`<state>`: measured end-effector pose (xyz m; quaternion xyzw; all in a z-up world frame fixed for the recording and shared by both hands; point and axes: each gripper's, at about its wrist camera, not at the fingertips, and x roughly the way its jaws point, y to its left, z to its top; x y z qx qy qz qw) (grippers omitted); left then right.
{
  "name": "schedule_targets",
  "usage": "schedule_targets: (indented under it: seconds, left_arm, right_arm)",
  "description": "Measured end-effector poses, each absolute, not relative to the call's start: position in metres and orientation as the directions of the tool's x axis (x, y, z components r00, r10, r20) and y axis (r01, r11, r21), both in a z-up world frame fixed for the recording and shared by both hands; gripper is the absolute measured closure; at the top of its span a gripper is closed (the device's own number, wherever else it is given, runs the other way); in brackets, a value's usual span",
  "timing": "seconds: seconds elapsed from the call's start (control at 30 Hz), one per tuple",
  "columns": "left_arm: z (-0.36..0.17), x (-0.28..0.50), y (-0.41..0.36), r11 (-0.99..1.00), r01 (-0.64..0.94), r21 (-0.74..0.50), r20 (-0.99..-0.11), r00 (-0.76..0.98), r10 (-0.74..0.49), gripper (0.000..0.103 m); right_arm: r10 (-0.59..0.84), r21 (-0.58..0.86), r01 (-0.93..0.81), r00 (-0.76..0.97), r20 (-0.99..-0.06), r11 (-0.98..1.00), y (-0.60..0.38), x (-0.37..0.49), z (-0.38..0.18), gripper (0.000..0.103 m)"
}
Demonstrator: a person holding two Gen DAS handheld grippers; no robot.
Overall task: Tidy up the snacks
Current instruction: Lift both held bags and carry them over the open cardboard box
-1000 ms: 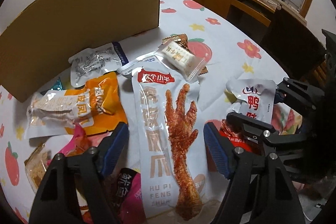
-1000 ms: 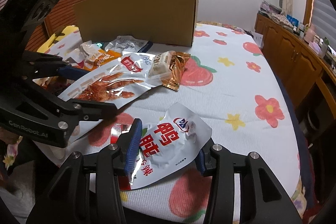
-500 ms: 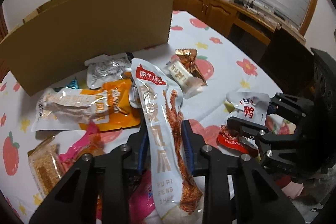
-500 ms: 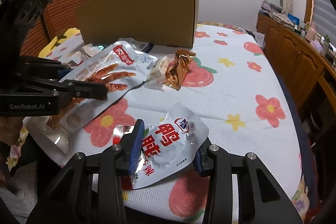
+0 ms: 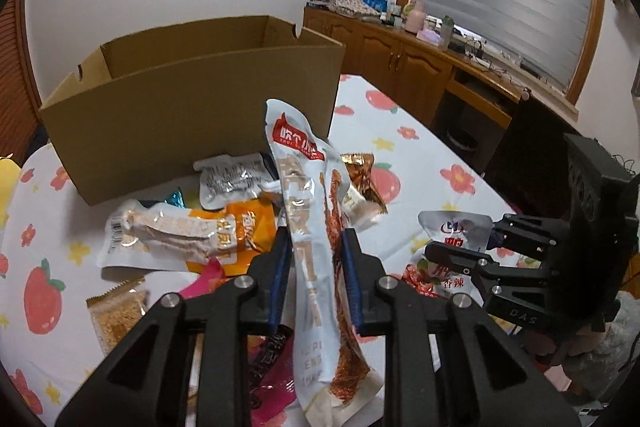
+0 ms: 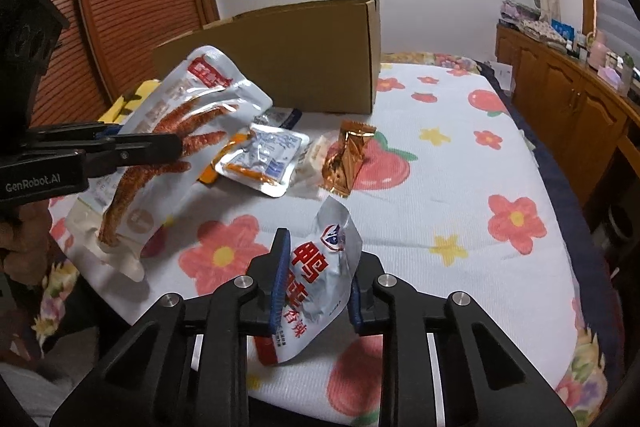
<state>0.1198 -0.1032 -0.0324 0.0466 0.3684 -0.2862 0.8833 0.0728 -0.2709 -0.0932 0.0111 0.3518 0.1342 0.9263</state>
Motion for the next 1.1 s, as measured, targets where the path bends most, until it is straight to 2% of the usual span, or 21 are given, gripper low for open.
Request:
schedule_targets:
  seconds: [0.27,0.6,1.1]
  left_arm:
    - [-0.026,0.118,-0.101,0.840,0.528,-0.125,-0.658,0.590,-0.468,0.080]
    - [0.003,0.122,-0.086,0.852,0.509,-0.117,-0.612,0.639,-0.466,0.080]
    - [0.067,0.176,-0.041,0.908,0.416,-0.055,-0.536,0.755,-0.379,0.080]
  right_arm:
    - [0.286,0.145,-0.251,0.729,-0.622,0.957,-0.274,0.072,-0.080,0.082]
    - [0.285,0.106,-0.275,0.766,-0.577,0.955,-0.273,0.078,-0.042,0.082]
    - [0.281,0.020,-0.315,0.812,-0.511,0.949,-0.259,0.122,0.018,0.082]
